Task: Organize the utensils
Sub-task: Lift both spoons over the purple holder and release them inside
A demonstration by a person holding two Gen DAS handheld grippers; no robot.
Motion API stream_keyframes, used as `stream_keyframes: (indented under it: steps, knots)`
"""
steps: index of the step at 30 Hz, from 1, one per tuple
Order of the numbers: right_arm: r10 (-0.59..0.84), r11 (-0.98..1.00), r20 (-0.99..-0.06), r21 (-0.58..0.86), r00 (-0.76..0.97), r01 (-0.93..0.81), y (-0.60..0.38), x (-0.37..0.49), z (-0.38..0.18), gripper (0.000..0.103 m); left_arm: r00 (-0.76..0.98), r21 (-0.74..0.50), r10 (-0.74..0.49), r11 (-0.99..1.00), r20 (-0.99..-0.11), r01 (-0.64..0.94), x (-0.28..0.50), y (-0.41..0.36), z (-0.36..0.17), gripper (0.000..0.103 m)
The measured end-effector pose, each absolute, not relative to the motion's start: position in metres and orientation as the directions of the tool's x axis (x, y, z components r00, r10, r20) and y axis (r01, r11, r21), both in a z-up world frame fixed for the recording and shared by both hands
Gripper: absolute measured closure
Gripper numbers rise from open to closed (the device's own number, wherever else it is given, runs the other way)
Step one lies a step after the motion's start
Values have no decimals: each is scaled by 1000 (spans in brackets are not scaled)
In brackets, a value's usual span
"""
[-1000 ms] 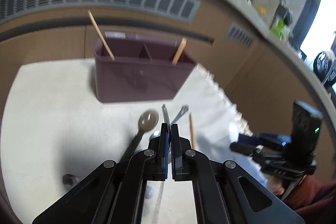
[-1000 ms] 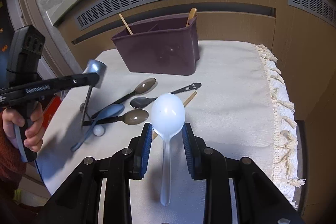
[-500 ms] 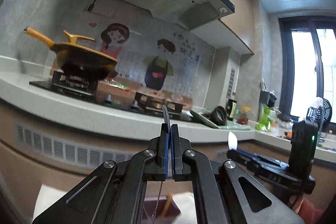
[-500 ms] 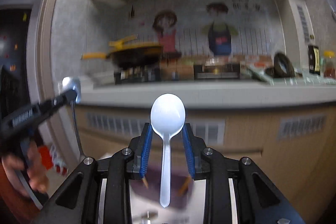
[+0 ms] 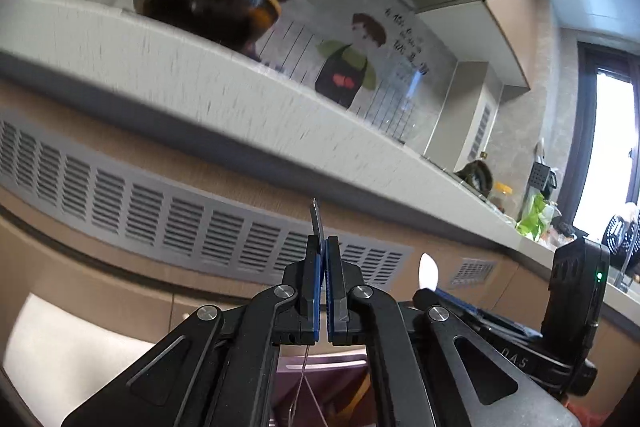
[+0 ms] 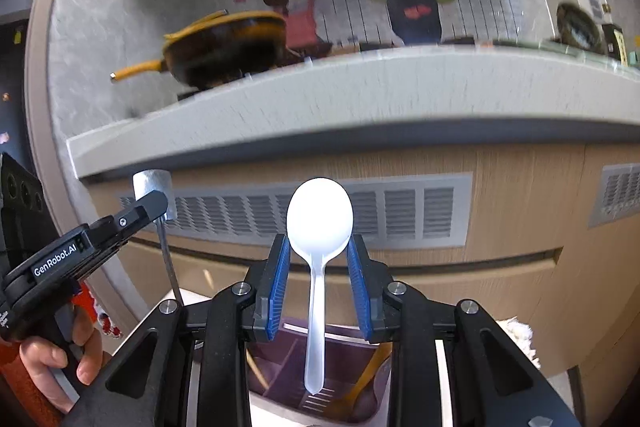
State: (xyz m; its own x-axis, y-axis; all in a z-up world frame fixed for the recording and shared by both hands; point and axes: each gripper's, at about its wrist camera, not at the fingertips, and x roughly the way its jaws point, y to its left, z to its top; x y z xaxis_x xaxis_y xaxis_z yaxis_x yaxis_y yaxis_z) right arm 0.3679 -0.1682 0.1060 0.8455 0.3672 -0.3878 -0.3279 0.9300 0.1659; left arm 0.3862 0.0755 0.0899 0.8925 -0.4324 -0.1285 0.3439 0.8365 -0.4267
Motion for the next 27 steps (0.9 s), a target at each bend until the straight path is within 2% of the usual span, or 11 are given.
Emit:
stream_keyframes:
  steps: [6, 9, 11, 13, 16, 21, 22, 24, 25, 27]
  knots:
    - [353, 935, -429, 164, 831, -313, -171, 385, 76, 76, 870, -420, -453, 840, -196, 343, 405, 60, 60, 101]
    - [346, 938, -512, 158, 786, -309, -172, 389, 60, 75, 843, -447, -474, 830, -252, 333, 405, 57, 41, 97]
    - [389, 920, -579, 208, 716, -332, -177, 393, 46, 75, 836, -451, -462, 839, -297, 303, 404, 56, 33, 83]
    - [408, 913, -594, 248, 693, -325, -187, 390, 41, 74, 837, -439, -443, 853, -322, 282, 396, 57, 33, 74]
    - [391, 919, -605, 214, 693, -332, -200, 377, 47, 74, 855, -407, -400, 878, -331, 253, 374, 63, 42, 72]
    - [368, 920, -610, 130, 701, -370, -219, 340, 66, 74, 887, -370, -320, 909, -333, 189, 325, 76, 51, 63]
    - [376, 916, -612, 133, 696, -378, -223, 334, 69, 74, 884, -365, -304, 916, -355, 169, 318, 78, 49, 62]
    - [428, 889, -623, 162, 654, -428, -230, 318, 65, 74, 833, -337, -301, 930, -464, 148, 307, 81, 37, 62]
    - [447, 876, -638, 170, 627, -451, -231, 313, 59, 74, 789, -327, -311, 933, -530, 148, 302, 82, 28, 62]
    - [437, 865, -695, 151, 570, -478, -227, 303, 37, 74, 735, -336, -321, 932, -597, 134, 288, 86, 9, 62]
